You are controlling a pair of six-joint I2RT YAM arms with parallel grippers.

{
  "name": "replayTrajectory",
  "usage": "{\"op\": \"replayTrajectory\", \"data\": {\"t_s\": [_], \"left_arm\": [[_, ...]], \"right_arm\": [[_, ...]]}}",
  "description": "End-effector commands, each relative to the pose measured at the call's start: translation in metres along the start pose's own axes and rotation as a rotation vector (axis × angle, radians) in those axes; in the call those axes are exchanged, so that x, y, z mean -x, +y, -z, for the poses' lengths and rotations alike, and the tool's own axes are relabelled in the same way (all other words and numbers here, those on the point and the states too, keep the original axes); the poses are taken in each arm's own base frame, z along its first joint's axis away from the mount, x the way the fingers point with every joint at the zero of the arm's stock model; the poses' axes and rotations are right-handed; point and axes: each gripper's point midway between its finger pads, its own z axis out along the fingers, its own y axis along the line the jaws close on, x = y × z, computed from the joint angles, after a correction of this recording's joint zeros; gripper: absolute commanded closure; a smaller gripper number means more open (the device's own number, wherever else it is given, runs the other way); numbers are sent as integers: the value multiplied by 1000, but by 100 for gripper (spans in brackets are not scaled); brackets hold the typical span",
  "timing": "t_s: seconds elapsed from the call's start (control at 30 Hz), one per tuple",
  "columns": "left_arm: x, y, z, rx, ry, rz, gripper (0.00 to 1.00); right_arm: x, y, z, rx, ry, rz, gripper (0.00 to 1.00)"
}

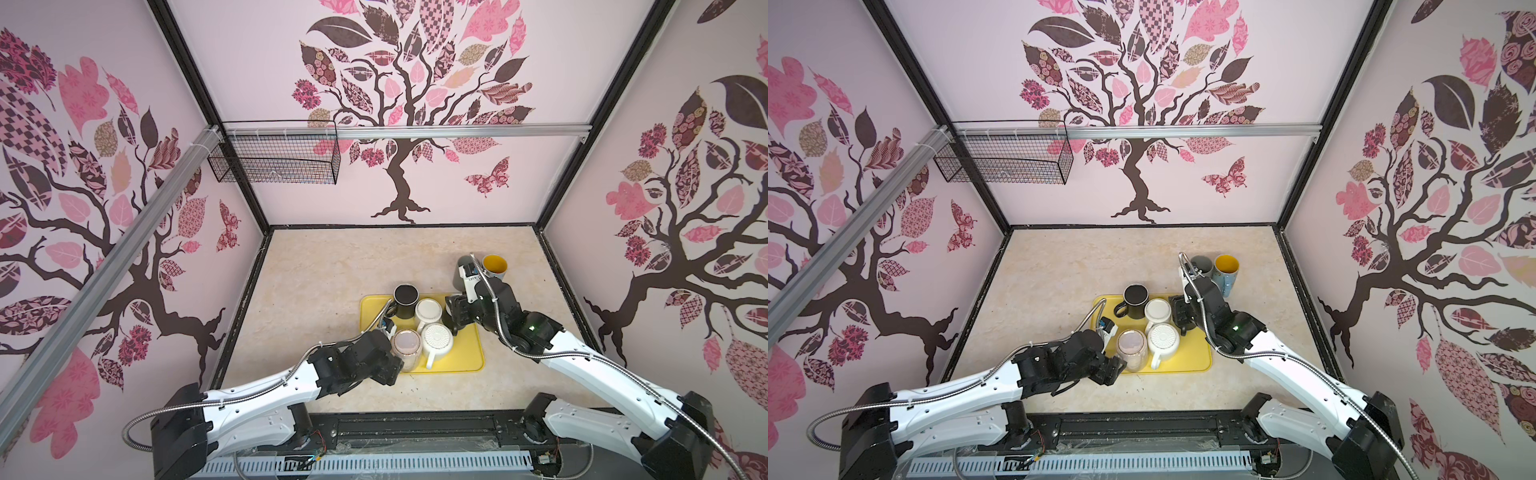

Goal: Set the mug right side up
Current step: 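Move the left gripper over the upside-down pink mug while the right hovers over the tray, then lower the left gripper onto the pink mug base and close on it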

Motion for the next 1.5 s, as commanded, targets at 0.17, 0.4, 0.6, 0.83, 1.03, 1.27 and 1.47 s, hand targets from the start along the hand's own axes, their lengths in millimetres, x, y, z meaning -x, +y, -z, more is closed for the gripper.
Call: {"op": "replayTrajectory", "data": {"t_s": [0.17, 0.4, 0.6, 0.83, 1.03, 1.27, 1.47], "left_arm": [[8, 5, -3, 53, -24, -60, 21], [8, 5, -9, 53, -27, -114, 23], [7, 4, -16, 63, -3, -144, 32], [14, 1, -17, 74, 0, -160, 42], [16, -1, -19, 76, 14, -167, 51], [13, 1, -21, 90, 35, -160, 59], [14, 5, -21, 117, 33, -156, 65]], "right_arm": [[-4, 0, -3, 0, 2, 6, 41], [-5, 0, -4, -4, 6, 5, 41], [-7, -4, -2, -16, 4, 1, 42], [-8, -3, 1, -8, -1, -5, 45], [-10, -3, 2, 3, -4, -9, 48], [-12, -2, 2, 10, -3, -13, 50], [-12, -1, 3, 21, -8, -17, 50]]}}
